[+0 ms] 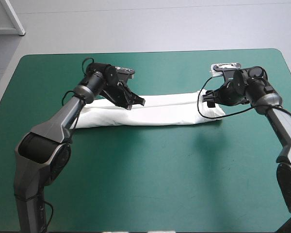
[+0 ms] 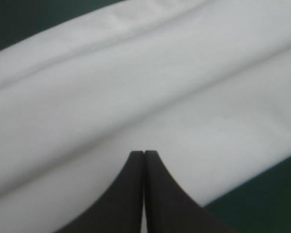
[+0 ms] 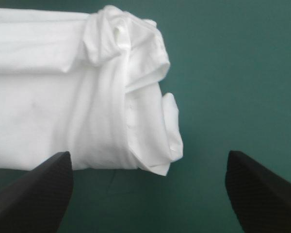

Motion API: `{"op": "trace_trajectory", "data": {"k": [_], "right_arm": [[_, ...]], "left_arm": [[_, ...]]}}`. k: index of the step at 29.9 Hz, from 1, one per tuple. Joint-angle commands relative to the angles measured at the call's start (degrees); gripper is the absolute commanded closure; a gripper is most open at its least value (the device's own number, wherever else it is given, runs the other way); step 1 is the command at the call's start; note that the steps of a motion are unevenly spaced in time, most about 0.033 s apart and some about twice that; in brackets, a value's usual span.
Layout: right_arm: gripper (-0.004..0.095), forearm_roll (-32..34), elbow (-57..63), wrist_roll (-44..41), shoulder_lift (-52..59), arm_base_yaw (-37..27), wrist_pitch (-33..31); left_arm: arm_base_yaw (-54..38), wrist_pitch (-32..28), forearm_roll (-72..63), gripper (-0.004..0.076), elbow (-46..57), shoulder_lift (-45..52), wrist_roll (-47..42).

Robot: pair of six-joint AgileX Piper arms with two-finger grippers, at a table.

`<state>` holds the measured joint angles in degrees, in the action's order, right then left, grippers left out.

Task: Fold the cloth

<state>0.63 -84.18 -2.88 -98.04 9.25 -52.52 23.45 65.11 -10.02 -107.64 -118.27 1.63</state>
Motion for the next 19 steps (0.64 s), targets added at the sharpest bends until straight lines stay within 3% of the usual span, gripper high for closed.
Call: {"op": "trace_trajectory", "data": {"k": [1,10,19], "right_arm": [[0.0099,-4.9,0.6,3.6,3.0,-3.8,3.5],[0.0099,-21.1,0.6,15.9,1.0,-12.9,3.8],[0.0099,-34.6,0.5,23.6,-7.6,-13.4,4.7]], "left_arm": [[1.9,-3.7,-0.8,0.0732,-1.3,0.4,-0.5],[4.0,-5.1,-0.8,0.0732,-1.2,-5.2,-1.2],[5.8,-5.9,-0.6,0.0732,-1.2,-5.2,-1.9]]}}
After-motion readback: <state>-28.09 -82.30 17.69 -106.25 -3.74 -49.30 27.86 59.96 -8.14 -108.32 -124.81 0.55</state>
